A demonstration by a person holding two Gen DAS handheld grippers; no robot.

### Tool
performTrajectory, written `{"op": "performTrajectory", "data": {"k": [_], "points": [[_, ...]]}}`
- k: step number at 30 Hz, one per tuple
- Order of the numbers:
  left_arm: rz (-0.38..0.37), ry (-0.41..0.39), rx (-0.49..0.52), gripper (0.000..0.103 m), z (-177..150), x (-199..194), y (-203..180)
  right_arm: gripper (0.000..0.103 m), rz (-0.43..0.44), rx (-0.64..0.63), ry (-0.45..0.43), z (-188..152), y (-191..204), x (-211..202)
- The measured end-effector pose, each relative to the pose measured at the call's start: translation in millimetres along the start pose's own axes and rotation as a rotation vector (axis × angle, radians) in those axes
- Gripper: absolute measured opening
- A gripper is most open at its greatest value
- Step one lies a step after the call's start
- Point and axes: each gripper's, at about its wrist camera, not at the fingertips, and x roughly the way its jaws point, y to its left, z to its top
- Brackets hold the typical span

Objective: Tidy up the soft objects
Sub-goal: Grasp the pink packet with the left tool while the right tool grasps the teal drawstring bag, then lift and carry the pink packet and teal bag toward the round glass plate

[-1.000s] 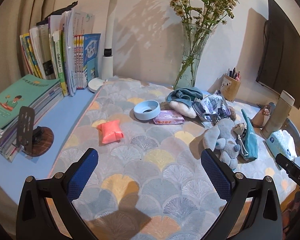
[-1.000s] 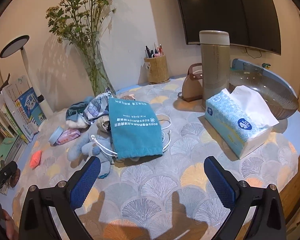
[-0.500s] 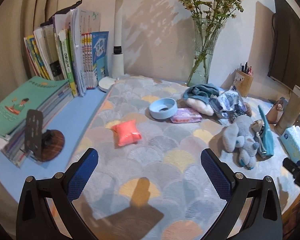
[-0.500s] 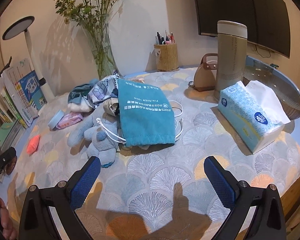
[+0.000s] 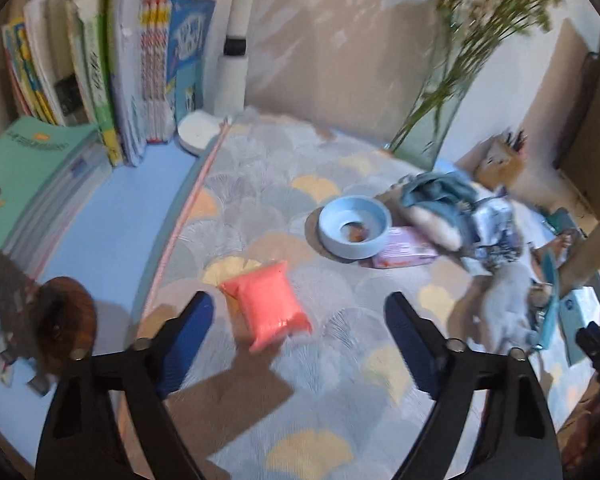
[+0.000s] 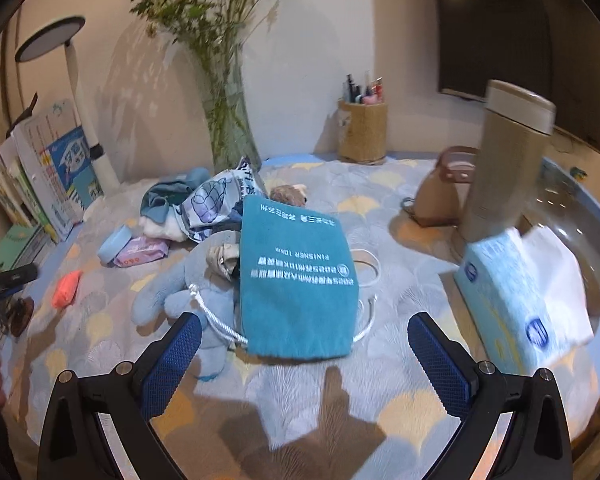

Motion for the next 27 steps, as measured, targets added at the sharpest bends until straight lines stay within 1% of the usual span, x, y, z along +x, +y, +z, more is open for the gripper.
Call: {"op": "performTrajectory", "data": {"k": [3, 4, 5, 8, 12, 14, 15, 16, 17, 18, 20, 21, 22, 24, 27], "points": [[0.028, 0.043, -0.003, 0.076, 1, 21, 2, 0.102, 0.018, 0.015, 0.026, 6, -8, 9], [0.041, 0.053, 0.000, 0.071, 0, 26, 2, 0.102, 0.024, 0.023, 0.033, 8, -10, 12], [0.050, 0.061, 0.005, 0.059, 0, 31, 2, 0.102, 0.037, 0.034, 0.045, 10, -13, 16], [0.053, 0.091, 0.003, 0.043, -2, 43, 3, 0.102, 0.077, 0.056, 0.097, 13, -16, 32], [0.070, 0.059, 0.019, 0.039, -2, 40, -2, 0.102, 0.078, 0.065, 0.153, 13, -18, 54], [0.053, 0.045, 0.033, 0.039, -1, 35, -8, 0.100, 0.081, 0.078, 0.179, 13, -20, 65], [0.036, 0.042, 0.041, 0.039, -1, 32, -11, 0.089, 0.088, 0.080, 0.189, 13, -21, 68], [0.022, 0.037, 0.052, 0.039, -1, 29, -17, 0.072, 0.108, 0.078, 0.194, 13, -21, 69], [0.012, 0.031, 0.062, 0.039, -2, 25, -22, 0.064, 0.128, 0.072, 0.197, 12, -20, 69], [-0.006, 0.022, 0.081, 0.039, -3, 21, -31, 0.054, 0.126, 0.064, 0.194, 12, -18, 68], [-0.026, 0.014, 0.104, 0.039, -5, 16, -42, 0.043, 0.112, 0.055, 0.181, 10, -19, 62], [-0.039, 0.013, 0.119, 0.039, -7, 14, -49, 0.029, 0.114, 0.055, 0.172, 9, -19, 57], [-0.049, 0.013, 0.127, 0.039, -8, 13, -54, 0.019, 0.116, 0.053, 0.161, 8, -20, 50], [-0.085, 0.012, 0.146, 0.039, -10, 10, -64, 0.013, 0.141, 0.034, 0.136, 7, -21, 37], [-0.126, 0.010, 0.176, 0.039, -16, 5, -80, 0.012, 0.150, 0.005, 0.115, 6, -22, 21]]}}
